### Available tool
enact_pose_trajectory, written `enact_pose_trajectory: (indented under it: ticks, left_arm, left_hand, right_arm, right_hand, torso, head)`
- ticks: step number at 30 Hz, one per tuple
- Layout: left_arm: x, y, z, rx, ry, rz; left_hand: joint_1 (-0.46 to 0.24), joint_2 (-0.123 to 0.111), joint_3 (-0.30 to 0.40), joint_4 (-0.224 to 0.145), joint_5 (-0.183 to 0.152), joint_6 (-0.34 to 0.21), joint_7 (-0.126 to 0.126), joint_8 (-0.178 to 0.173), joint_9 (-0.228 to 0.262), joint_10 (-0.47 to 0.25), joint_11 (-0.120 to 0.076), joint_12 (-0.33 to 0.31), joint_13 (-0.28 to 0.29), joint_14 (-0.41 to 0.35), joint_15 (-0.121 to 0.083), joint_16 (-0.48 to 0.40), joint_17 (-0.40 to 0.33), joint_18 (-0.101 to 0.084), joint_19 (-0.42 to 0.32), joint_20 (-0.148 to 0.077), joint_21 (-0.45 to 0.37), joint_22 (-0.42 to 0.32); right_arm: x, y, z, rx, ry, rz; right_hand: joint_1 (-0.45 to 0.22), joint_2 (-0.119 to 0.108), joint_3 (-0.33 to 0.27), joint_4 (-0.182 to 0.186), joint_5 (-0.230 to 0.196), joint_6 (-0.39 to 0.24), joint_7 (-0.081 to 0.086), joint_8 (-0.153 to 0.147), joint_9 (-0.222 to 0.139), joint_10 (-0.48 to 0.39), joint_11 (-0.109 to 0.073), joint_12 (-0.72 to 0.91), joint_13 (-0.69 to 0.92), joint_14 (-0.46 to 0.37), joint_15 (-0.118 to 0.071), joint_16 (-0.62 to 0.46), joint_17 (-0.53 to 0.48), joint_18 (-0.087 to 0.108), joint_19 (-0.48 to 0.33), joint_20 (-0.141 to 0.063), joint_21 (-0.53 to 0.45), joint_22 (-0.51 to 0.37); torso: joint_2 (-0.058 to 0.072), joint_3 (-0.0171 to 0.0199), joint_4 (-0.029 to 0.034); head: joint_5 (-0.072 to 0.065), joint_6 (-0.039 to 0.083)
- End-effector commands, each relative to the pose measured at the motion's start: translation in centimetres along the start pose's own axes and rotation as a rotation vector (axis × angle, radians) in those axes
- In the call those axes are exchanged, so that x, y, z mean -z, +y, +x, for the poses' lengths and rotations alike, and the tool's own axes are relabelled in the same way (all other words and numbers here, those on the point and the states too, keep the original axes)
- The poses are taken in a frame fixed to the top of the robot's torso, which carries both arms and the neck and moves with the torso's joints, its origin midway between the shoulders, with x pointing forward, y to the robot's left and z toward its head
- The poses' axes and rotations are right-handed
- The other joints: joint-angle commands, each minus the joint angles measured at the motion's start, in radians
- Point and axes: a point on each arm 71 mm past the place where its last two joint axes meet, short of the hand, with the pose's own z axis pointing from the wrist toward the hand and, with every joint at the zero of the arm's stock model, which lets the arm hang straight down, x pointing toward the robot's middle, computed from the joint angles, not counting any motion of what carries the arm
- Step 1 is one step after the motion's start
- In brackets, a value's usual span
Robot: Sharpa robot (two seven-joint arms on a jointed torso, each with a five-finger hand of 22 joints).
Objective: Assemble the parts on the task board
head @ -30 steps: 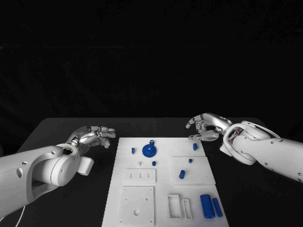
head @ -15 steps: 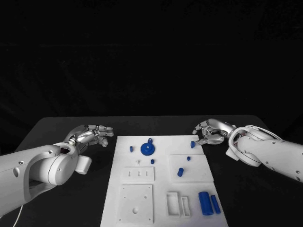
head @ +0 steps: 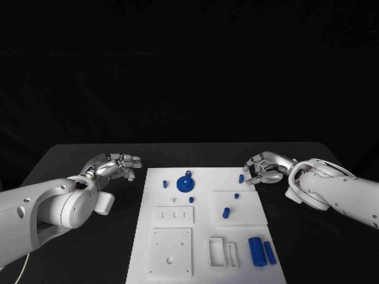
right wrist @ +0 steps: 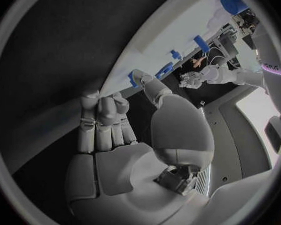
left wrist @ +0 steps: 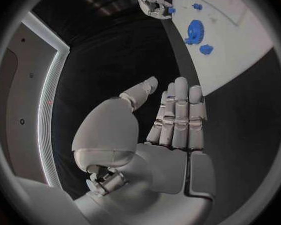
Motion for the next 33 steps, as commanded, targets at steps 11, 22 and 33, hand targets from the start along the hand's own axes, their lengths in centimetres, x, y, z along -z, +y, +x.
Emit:
enact_pose_trajectory:
  ticks: [11, 22, 33]
  left_arm:
    - [0.0, -0.1, 0.1, -0.001, 0.01, 0.009]
    - [0.0, -0.1, 0.1, -0.002, 0.01, 0.007]
    - [0.0, -0.1, 0.0, -0.003, 0.007, 0.006]
  left_hand:
    - [-0.005, 0.004, 0.005, -0.003, 0.003, -0.005, 0.001, -0.002, -0.001, -0.001, 0.009, -0.005, 0.0, -0.004, 0.0, 0.004, -0.002, 0.027, -0.001, -0.007, -0.002, -0.001]
    - [-0.004, 0.004, 0.005, -0.003, 0.003, -0.005, 0.001, -0.002, -0.001, -0.001, 0.009, -0.006, 0.0, -0.004, 0.0, 0.004, -0.002, 0.027, -0.001, -0.007, -0.002, -0.001]
    - [-0.004, 0.004, 0.005, -0.004, 0.004, -0.006, 0.001, -0.002, -0.001, -0.001, 0.009, -0.006, 0.0, -0.005, 0.0, 0.004, -0.002, 0.027, -0.001, -0.007, -0.002, -0.001]
  right_arm:
    - [0.1, 0.6, 1.5, -0.018, 0.022, -0.012]
    - [-0.1, 1.4, 2.2, 0.011, 0.023, -0.031]
    - [-0.2, 1.6, 2.6, 0.019, 0.025, -0.033]
  right_hand:
    - [-0.018, 0.007, -0.022, 0.001, 0.002, 0.013, 0.019, -0.007, -0.001, -0.017, 0.004, 0.003, -0.002, -0.009, 0.0, -0.008, 0.001, 0.046, -0.011, 0.003, -0.008, 0.017]
    - [-0.025, 0.024, -0.016, 0.013, -0.043, 0.06, 0.002, 0.016, 0.008, -0.015, -0.011, 0.004, -0.005, -0.008, -0.015, -0.01, 0.002, 0.046, -0.009, 0.0, -0.01, 0.016]
    - [-0.032, 0.042, 0.007, 0.029, -0.081, 0.111, -0.017, 0.037, 0.015, -0.012, -0.03, 0.003, -0.008, -0.007, -0.032, -0.012, 0.003, 0.046, -0.007, -0.002, -0.01, 0.017]
  torso:
    - [-0.001, -0.0015, -0.0004]
    - [-0.001, -0.0025, -0.0005]
    - [-0.001, -0.0032, 0.0012]
  head:
    - [-0.003, 0.0]
    - [-0.004, -0.001]
    - [-0.005, -0.005]
